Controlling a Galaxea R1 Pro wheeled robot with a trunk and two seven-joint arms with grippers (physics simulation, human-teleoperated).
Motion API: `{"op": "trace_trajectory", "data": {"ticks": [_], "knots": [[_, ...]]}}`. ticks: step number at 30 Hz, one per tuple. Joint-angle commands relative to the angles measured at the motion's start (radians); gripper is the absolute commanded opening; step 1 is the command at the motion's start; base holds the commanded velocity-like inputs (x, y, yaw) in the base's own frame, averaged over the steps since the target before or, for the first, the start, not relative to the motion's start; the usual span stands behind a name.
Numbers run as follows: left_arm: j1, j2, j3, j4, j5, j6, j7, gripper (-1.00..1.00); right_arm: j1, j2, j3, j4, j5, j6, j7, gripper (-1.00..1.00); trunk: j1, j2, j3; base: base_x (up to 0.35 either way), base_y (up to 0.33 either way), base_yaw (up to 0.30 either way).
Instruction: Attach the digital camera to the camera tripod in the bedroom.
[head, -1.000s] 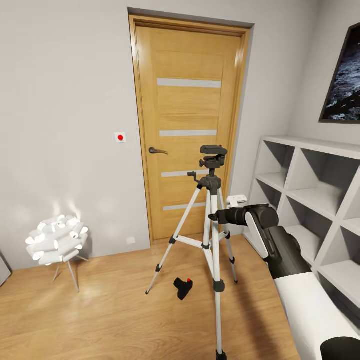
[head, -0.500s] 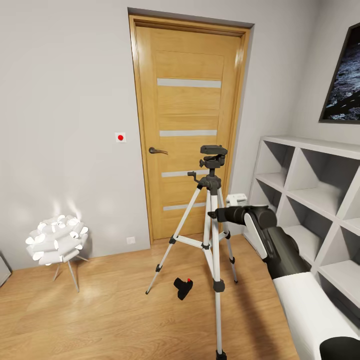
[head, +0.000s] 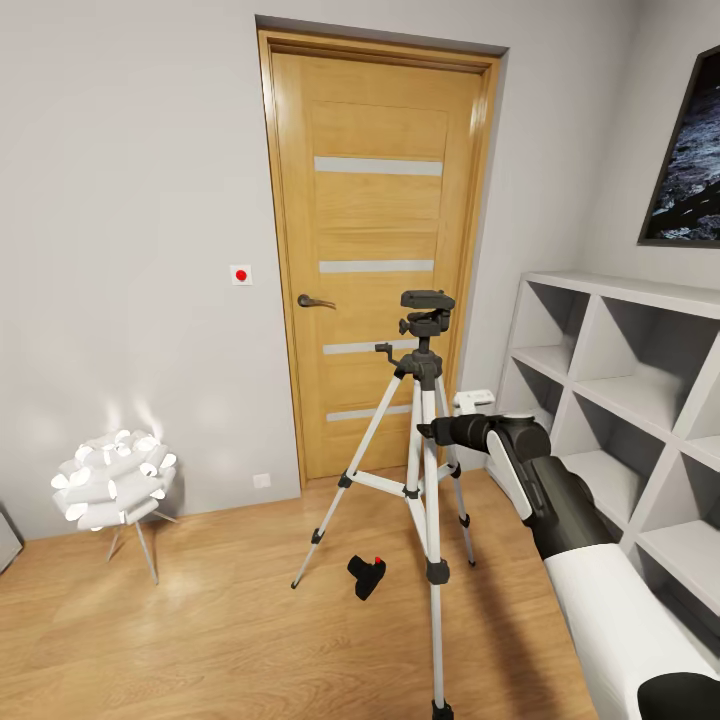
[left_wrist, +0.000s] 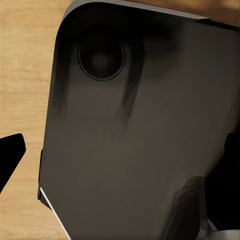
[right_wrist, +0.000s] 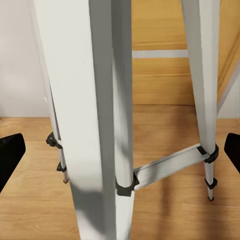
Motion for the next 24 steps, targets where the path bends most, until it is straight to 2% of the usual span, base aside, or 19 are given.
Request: {"op": "trace_trajectory", "data": {"ticks": [1,18,23,24], "knots": [[0.0,0.0,-0.001,-0.002,0.007,-0.001,0.0,1.0,-0.001,-0.001,0.002,0.0,-0.008,0.004,-0.004,1.0,0.0,0.0,-0.001,0.0,0.0,0.0],[0.0,0.0,-0.001,-0.002,0.007,-0.001,0.0,1.0,-0.001,0.001,0.005,0.003,-0.014,-0.035,-0.005,1.0,0.0,0.0,-0.001,0.0,0.0,0.0],[0.0,0.0,-0.001,-0.002,0.007,-0.001,0.0,1.0,-0.001,0.02,0.006,0.003,-0.013,-0.045,-0.005,1.0,0.0,0.0,-0.001,0.0,0.0,0.0],[0.0,0.0,-0.001,-0.002,0.007,-0.001,0.0,1.0,-0.001,0.03,0.005,0.003,-0.01,-0.053,-0.006,1.0,0.0,0.0,-0.001,0.0,0.0,0.0]]}}
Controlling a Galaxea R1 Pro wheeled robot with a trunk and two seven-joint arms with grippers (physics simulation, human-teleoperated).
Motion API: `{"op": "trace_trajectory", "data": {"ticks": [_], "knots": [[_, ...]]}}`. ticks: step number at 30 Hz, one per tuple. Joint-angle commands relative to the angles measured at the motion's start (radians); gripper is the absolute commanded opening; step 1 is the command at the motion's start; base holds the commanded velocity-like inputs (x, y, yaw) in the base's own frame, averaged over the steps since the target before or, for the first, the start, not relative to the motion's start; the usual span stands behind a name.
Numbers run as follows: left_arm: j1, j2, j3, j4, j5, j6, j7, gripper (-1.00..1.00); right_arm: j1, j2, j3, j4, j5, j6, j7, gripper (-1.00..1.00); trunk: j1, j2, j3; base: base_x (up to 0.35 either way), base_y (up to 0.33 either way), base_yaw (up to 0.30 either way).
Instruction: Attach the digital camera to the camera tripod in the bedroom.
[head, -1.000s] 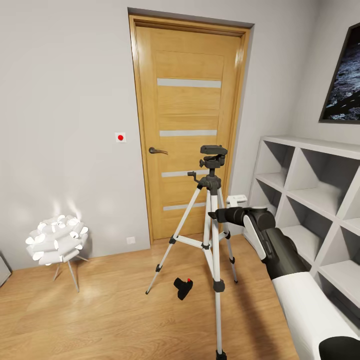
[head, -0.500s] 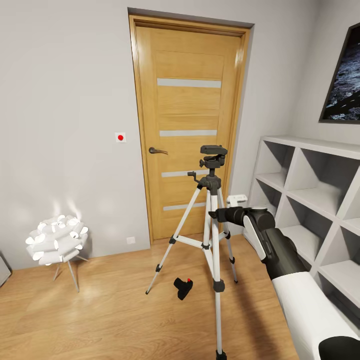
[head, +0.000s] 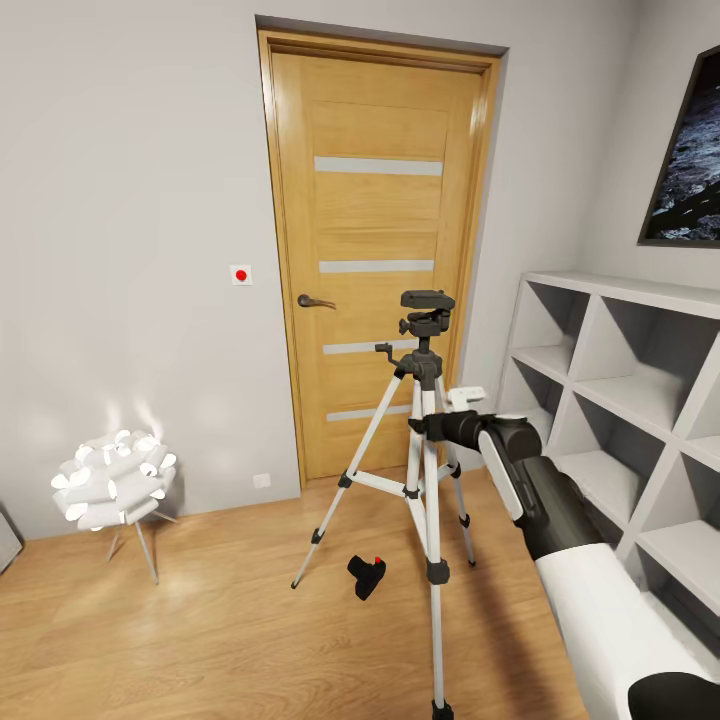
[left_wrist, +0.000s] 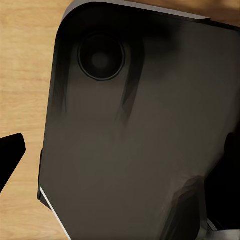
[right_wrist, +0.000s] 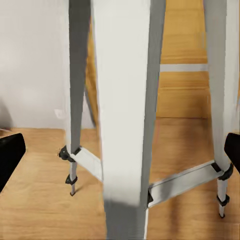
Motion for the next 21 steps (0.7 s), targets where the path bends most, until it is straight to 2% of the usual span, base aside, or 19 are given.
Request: {"op": "trace_trajectory", "data": {"ticks": [1,2,5,12,15,21], "knots": [[0.0,0.0,-0.001,-0.002,0.007,-0.001,0.0,1.0,-0.001,0.005,0.001,-0.001,-0.006,-0.001,-0.004,1.0,0.0,0.0,-0.001,0.0,0.0,0.0],[0.0,0.0,-0.001,-0.002,0.007,-0.001,0.0,1.0,-0.001,0.028,0.0,-0.001,-0.006,-0.028,-0.005,1.0,0.0,0.0,-0.001,0.0,0.0,0.0],[0.0,0.0,-0.001,-0.002,0.007,-0.001,0.0,1.0,-0.001,0.034,0.0,-0.001,-0.006,-0.036,-0.007,1.0,0.0,0.0,-0.001,0.0,0.0,0.0],[0.0,-0.001,-0.001,-0.002,0.007,-0.001,0.0,1.0,-0.001,0.04,0.003,-0.001,-0.004,-0.044,-0.041,1.0,0.0,0.0,-0.001,0.0,0.0,0.0],[0.0,0.0,-0.001,-0.002,0.007,-0.001,-0.001,1.0,0.0,0.023,-0.002,-0.018,-0.006,-0.027,-0.058,1.0,0.0,0.0,-0.001,0.0,0.0,0.0],[0.0,0.0,-0.001,-0.002,0.007,-0.001,-0.001,1.0,0.001,0.035,-0.002,-0.017,0.01,-0.003,-0.077,1.0,0.0,0.0,-0.001,0.0,0.0,0.0]]}}
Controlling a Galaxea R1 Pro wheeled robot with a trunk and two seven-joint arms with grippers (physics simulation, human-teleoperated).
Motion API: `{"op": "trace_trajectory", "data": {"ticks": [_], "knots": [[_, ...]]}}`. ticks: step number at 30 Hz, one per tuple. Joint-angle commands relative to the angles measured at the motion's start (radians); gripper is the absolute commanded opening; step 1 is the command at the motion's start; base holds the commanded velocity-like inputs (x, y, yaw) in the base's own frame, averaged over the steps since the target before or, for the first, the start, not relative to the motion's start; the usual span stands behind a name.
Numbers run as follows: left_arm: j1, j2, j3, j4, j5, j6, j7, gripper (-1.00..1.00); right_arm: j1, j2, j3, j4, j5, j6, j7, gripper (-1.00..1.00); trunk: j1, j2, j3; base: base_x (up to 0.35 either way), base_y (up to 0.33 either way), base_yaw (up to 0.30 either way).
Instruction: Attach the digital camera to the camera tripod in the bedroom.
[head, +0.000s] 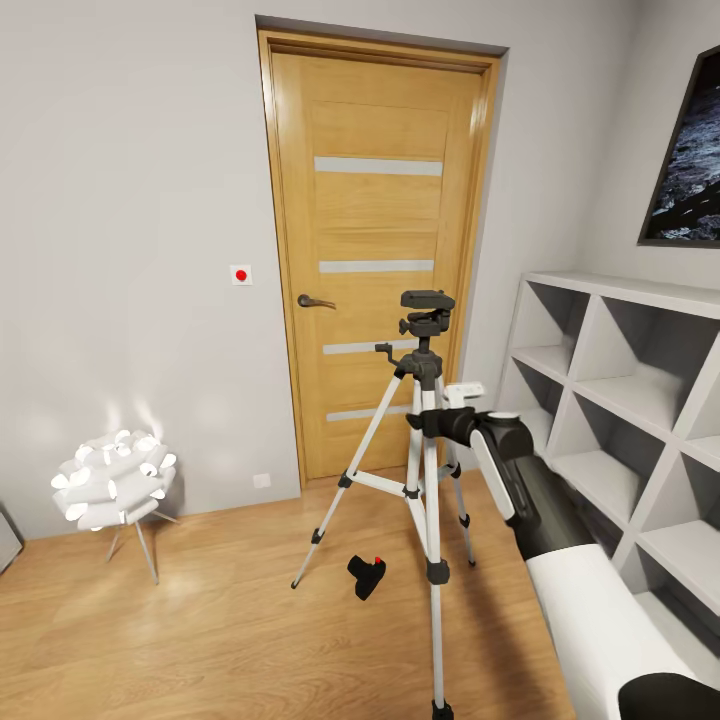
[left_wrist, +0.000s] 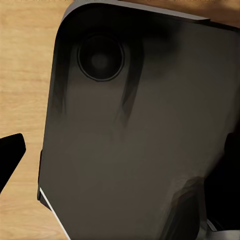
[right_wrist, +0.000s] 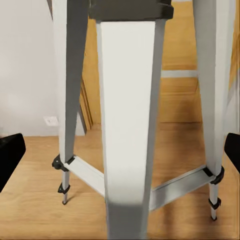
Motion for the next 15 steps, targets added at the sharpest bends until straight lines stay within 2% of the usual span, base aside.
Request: {"op": "trace_trajectory", "data": {"ticks": [1,6,15], "knots": [[0.001,0.0,-0.001,-0.002,0.007,-0.001,0.0,1.0,-0.001,0.001,0.0,0.005,-0.003,0.003,-0.008,1.0,0.0,-0.001,-0.001,0.0,0.0,0.0],[0.001,0.0,-0.001,-0.002,0.007,-0.001,0.0,1.0,-0.001,0.003,0.001,0.033,0.015,0.003,-0.036,1.0,0.0,-0.001,-0.001,0.0,0.0,0.0],[0.001,0.0,-0.001,-0.002,0.007,-0.001,0.0,1.0,-0.001,0.004,0.001,0.056,0.018,0.003,-0.048,1.0,0.0,-0.001,-0.001,0.0,0.0,0.0]]}}
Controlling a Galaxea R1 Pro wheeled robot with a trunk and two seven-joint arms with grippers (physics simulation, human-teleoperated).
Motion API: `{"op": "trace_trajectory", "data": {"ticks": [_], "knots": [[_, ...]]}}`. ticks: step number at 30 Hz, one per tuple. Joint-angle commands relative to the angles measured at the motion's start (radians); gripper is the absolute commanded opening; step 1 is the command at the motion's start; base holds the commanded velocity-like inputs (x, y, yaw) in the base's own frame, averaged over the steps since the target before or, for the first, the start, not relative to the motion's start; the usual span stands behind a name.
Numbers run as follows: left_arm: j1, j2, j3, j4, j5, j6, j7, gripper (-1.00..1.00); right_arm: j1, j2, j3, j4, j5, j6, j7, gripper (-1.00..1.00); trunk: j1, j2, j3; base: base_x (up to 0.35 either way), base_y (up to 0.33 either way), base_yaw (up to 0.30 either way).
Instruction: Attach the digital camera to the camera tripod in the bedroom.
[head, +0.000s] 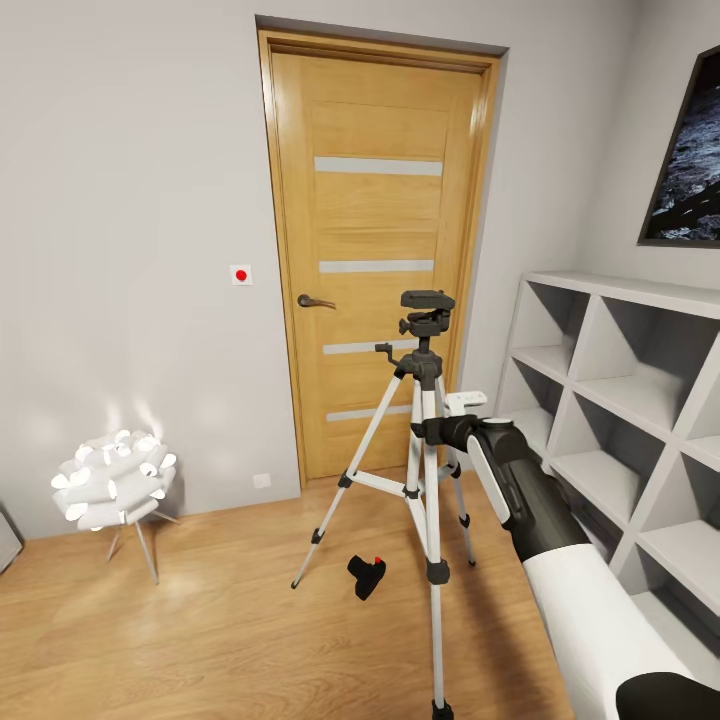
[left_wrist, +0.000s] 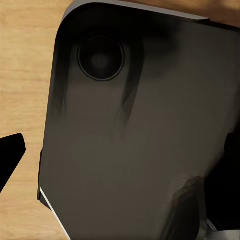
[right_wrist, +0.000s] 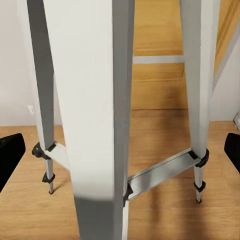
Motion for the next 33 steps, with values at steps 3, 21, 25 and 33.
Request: {"op": "trace_trajectory", "data": {"ticks": [3,21,25,33], "knots": [[0.001,0.0,-0.001,-0.002,0.007,-0.001,0.0,1.0,-0.001,0.0,0.001,0.0,-0.008,0.003,-0.003,1.0,0.0,0.0,-0.001,0.0,0.0,0.0],[0.0,0.0,-0.001,-0.002,0.006,-0.001,-0.001,1.0,-0.001,0.0,0.001,0.023,-0.008,-0.005,-0.003,1.0,0.0,0.0,-0.001,0.062,0.0,0.0],[0.0,0.0,-0.001,-0.002,0.006,-0.001,-0.001,1.0,-0.001,0.0,0.0,0.024,-0.006,-0.005,-0.003,1.0,0.0,0.0,-0.001,0.006,0.0,0.0],[0.001,0.0,-0.001,-0.002,0.006,-0.001,-0.001,1.0,-0.001,0.0,0.0,0.024,-0.005,-0.005,-0.003,1.0,0.0,0.0,-0.001,0.001,0.0,0.0]]}}
